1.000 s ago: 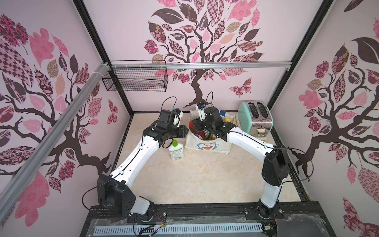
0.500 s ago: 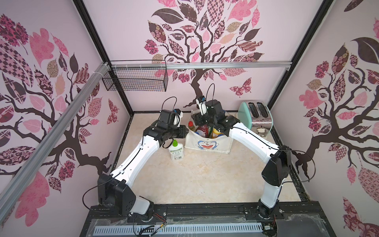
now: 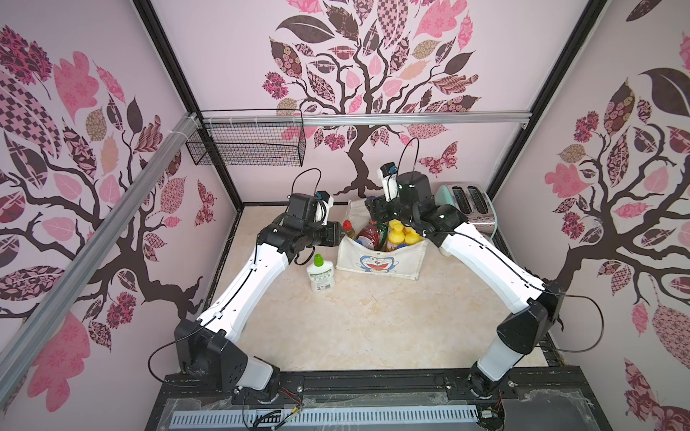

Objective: Pack dish soap into the shopping bag
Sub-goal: Place the bottle of dish soap in the shopping bag.

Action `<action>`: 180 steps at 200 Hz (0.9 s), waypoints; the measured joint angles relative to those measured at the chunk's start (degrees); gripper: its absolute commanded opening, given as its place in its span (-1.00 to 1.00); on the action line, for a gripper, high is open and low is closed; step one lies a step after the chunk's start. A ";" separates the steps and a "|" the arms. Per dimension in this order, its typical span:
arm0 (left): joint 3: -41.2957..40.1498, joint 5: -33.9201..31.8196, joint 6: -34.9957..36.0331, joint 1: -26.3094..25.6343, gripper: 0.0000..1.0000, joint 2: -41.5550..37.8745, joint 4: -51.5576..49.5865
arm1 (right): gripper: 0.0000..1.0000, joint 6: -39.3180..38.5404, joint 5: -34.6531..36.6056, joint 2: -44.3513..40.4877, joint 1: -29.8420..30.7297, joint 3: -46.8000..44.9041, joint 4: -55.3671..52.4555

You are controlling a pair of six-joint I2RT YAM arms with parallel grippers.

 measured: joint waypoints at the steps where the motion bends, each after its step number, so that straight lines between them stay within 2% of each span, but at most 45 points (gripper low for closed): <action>1: 0.44 0.07 0.26 0.00 0.10 0.13 -0.20 | 0.41 0.02 0.02 -0.22 -0.09 -0.09 -0.11; 29: 11.13 0.68 2.47 -0.87 0.26 3.87 -3.21 | 0.41 0.11 1.53 -3.74 -1.11 -1.33 -2.97; 60: 26.08 0.52 6.03 -4.74 0.28 12.50 -7.06 | 0.35 0.81 1.20 -8.76 -2.45 -3.54 -6.49; 86: 36.15 0.85 9.03 -6.82 0.29 20.72 -10.47 | 0.29 2.08 -2.49 -13.84 -8.39 -5.66 -8.39; 120: 42.53 0.13 11.69 -7.17 0.31 29.40 -13.57 | 0.29 3.15 -4.66 -19.34 -16.90 -9.44 -9.90; 180: 47.98 -3.74 11.54 -7.26 0.21 41.38 -14.01 | 0.30 3.69 -5.81 -23.45 -18.08 -12.87 -12.24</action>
